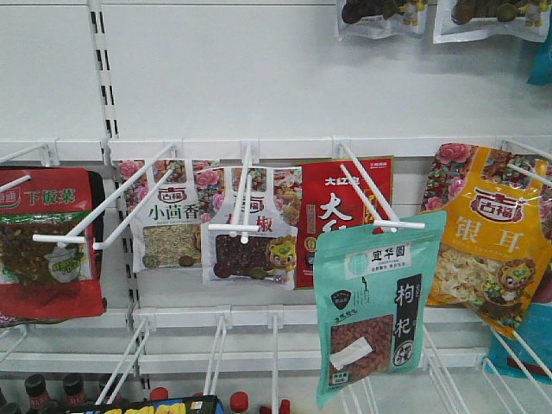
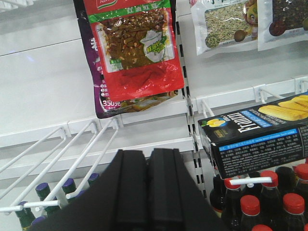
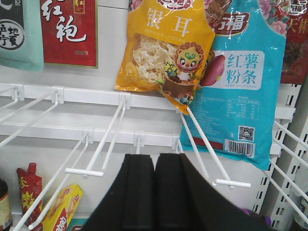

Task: Pick snacks and fruit into basket

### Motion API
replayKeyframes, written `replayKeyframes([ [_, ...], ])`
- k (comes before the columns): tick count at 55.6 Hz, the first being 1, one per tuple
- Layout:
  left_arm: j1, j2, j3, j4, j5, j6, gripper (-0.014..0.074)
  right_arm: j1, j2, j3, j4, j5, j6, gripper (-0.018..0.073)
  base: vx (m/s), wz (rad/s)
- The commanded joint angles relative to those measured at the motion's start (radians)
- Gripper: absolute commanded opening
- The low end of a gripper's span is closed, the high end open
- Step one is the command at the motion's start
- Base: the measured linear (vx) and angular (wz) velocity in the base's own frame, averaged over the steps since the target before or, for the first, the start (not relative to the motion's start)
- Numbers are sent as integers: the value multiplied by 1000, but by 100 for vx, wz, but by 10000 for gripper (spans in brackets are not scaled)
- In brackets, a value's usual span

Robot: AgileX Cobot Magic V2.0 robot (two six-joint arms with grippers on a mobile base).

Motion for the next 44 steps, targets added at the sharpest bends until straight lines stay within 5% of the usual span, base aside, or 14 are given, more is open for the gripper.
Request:
replayKeyframes([
  [1, 0, -15, 10, -5, -87, -7, -8, -5, -13, 7, -6, -82, -8, -8, 0, 0],
  [25, 0, -15, 2, -5, -96, -7, -10, -5, -13, 7, -6, -82, -8, -8, 0, 0],
  [44, 0, -15, 2, -5, -239, -8, -9, -5, -13, 7, -73, -156, -65, -8, 0, 0],
])
